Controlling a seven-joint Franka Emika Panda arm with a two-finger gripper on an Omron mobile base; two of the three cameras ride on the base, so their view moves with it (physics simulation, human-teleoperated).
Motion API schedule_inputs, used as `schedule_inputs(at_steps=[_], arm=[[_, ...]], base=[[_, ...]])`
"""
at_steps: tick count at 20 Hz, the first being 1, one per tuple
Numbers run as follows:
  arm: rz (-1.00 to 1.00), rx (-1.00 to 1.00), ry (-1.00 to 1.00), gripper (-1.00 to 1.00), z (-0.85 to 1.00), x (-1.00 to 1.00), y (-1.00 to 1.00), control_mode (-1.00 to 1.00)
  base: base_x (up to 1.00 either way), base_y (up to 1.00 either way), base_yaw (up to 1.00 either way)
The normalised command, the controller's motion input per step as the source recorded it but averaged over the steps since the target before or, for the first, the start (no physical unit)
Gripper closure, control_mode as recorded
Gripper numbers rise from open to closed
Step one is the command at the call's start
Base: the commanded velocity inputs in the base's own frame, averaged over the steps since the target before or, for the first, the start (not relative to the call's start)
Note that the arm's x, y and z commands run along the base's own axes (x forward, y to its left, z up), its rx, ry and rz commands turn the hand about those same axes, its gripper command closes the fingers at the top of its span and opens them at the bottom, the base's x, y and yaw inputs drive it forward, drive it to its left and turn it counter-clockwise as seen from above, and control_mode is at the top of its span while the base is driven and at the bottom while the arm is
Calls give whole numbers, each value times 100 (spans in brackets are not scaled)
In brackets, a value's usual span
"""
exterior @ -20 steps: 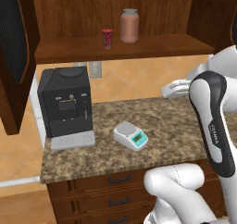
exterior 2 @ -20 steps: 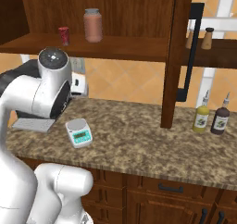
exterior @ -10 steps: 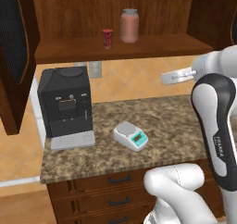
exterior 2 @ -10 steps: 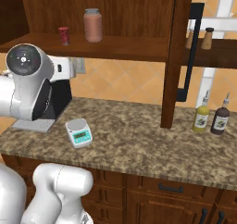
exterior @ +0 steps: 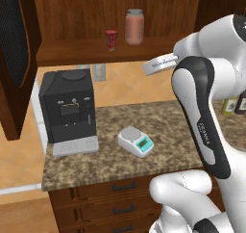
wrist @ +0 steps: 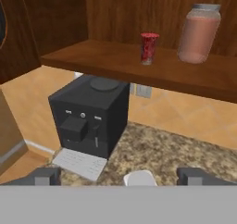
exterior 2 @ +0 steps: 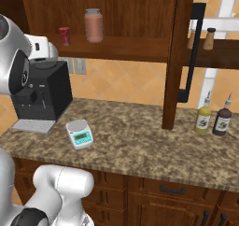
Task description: Pick the yogurt and place it on the digital scale for weighing, and close the cabinet.
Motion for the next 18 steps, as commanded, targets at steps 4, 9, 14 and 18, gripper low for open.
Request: schedule_inputs(at_steps=[4, 9, 14, 18], arm=[[0, -9, 0, -100, 5, 7, 26, -100], [0, -1, -2, -100, 4, 7, 3, -100], [0, 0, -16, -100, -3, 53, 6, -100], [0, 0, 0, -100, 0, 58, 0, -100]], base=[[0, 0, 0], [0, 0, 0], [0, 0, 0], [0, 0, 0]])
